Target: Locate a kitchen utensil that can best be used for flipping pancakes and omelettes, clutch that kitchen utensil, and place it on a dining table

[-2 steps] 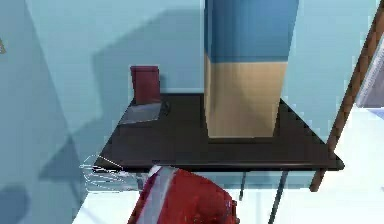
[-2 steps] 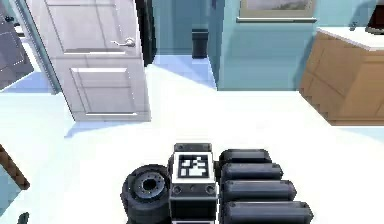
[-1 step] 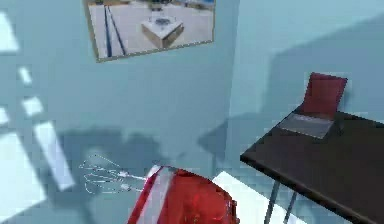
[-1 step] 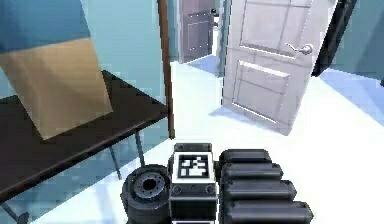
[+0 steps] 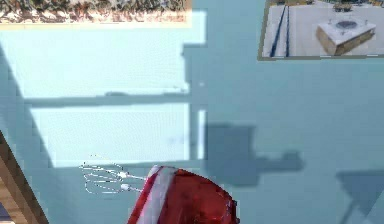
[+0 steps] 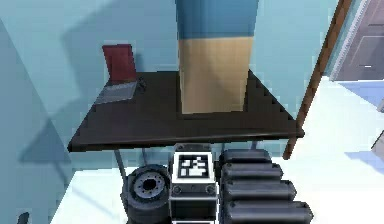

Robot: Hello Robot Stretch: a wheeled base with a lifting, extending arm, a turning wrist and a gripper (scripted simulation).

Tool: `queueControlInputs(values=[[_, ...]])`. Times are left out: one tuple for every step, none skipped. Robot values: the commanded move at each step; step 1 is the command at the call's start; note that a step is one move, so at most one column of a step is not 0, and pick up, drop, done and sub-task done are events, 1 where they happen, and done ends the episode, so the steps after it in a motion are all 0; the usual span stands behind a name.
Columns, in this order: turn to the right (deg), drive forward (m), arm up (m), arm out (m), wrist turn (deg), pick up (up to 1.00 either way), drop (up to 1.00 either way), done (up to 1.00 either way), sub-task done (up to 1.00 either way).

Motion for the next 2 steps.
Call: queueControlInputs(values=[[0.0,0.00,0.00,0.48,0.0,0.00,0.00,0.00,0.00],[0.0,0.00,0.00,0.00,45.0,0.00,0.00,0.00,0.00]])
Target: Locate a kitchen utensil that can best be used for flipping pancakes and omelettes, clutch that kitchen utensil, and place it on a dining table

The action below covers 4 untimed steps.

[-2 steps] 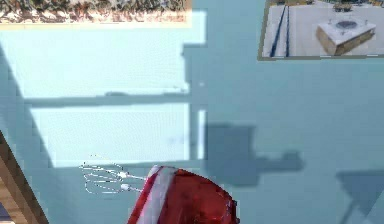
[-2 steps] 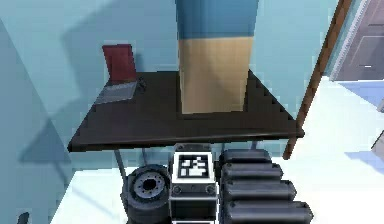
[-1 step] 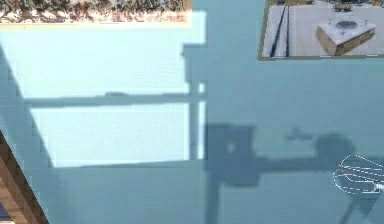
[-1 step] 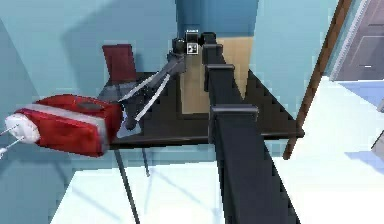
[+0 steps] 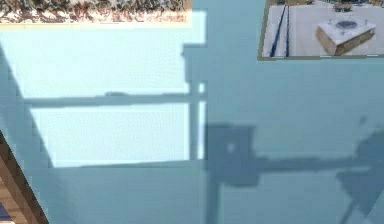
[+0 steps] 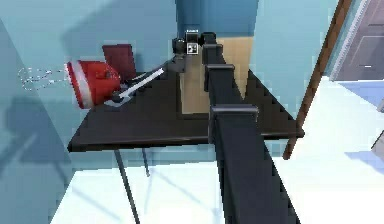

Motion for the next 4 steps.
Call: queueControlInputs(values=[[0.0,0.00,0.00,0.00,45.0,0.00,0.00,0.00,0.00],[0.0,0.00,0.00,0.00,39.0,0.00,0.00,0.00,0.00],[0.0,0.00,-0.16,0.00,0.0,0.00,0.00,0.00,0.00],[0.0,0.00,0.00,0.00,0.0,0.00,1.00,0.00,0.00]])
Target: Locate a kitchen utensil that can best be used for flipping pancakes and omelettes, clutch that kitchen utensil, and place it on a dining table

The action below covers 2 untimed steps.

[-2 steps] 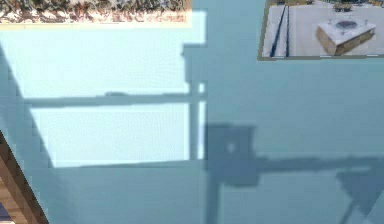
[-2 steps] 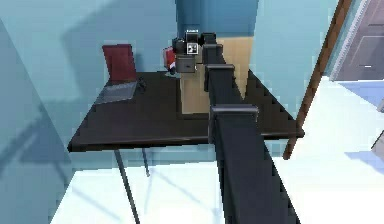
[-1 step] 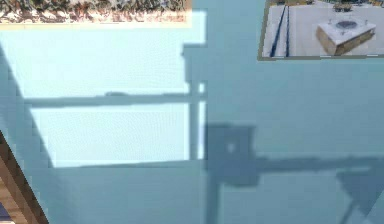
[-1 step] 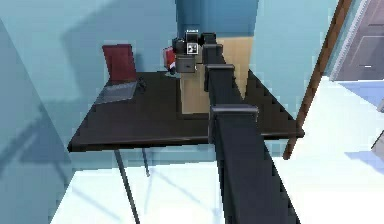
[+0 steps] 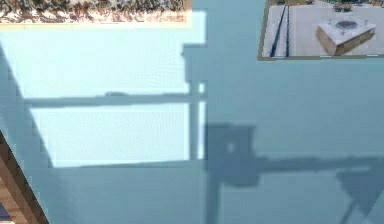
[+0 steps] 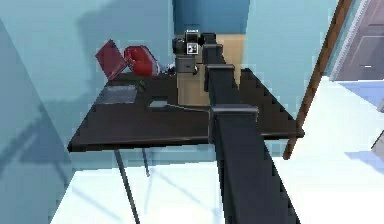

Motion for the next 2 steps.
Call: queueControlInputs(values=[[0.0,0.00,0.00,-0.10,0.0,0.00,0.00,0.00,0.00],[0.0,0.00,0.00,0.00,0.0,0.00,0.00,1.00,0.00]])
